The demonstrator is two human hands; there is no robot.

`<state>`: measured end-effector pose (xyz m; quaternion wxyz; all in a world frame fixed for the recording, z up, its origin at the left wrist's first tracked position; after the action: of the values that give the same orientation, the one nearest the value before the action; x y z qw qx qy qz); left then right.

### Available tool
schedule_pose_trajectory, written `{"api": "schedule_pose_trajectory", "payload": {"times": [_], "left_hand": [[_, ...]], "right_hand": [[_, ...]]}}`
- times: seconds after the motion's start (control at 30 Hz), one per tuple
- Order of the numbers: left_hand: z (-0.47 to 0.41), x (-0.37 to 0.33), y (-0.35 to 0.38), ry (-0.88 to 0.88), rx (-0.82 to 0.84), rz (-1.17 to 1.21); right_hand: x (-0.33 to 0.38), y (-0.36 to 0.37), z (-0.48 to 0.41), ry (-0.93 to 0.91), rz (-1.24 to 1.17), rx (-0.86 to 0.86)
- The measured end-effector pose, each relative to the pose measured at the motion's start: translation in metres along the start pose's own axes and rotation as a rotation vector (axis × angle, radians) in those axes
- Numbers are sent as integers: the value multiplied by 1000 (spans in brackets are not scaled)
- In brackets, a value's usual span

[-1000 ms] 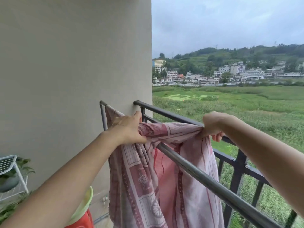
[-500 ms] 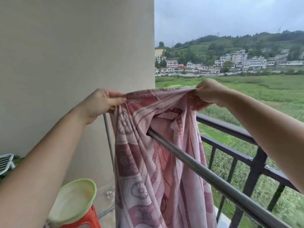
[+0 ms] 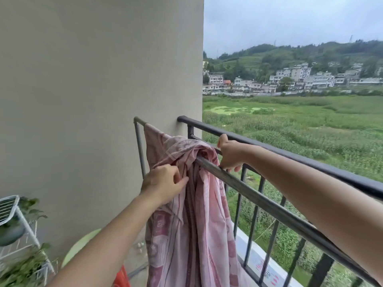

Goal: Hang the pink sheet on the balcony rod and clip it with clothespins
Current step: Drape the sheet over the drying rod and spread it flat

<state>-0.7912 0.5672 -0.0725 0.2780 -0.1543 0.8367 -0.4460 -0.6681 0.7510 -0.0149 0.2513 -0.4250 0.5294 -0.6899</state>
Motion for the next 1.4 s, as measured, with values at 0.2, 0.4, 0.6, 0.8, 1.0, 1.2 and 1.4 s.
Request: {"api": "schedule_pose_trajectory", "payload": {"times": [0.2,0.4,0.6,0.8,1.0,1.2,1.4], "left_hand": [[1,-1,54,-232,91,-87],[-5,1,47,-327,-180,37],[-13,9,42,-253,-147,93],[-38,29,-56,-351,-439,300],[-76,48,-125,-385,-585,396],[-68,41,-100,-529,-443,857],[-41,-42,-74,-182,230,970]], "right_hand": [[-6,29,-10,-48,99,145],[-5,37,-27,-14,78,-69],[-27,-8,-7,101,-51,-384],[-23,-86,18,72,-116,-766],[-12,-183,74,-233,248,-1204],[-78,-191,87,94,453,-964],[-87,-167,95,54,52,-792]]}}
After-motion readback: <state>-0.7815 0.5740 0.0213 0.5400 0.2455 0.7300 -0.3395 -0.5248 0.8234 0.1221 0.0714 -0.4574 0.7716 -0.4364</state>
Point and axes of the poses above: each hand's wrist, its own z-axis away from the middle knuckle, its own y-axis out of the palm, x = y × z, the point moved 5 cm from there along -z, towards the middle knuckle, and after that the axes turned 5 degrees about -y, right-handed, at the moved point
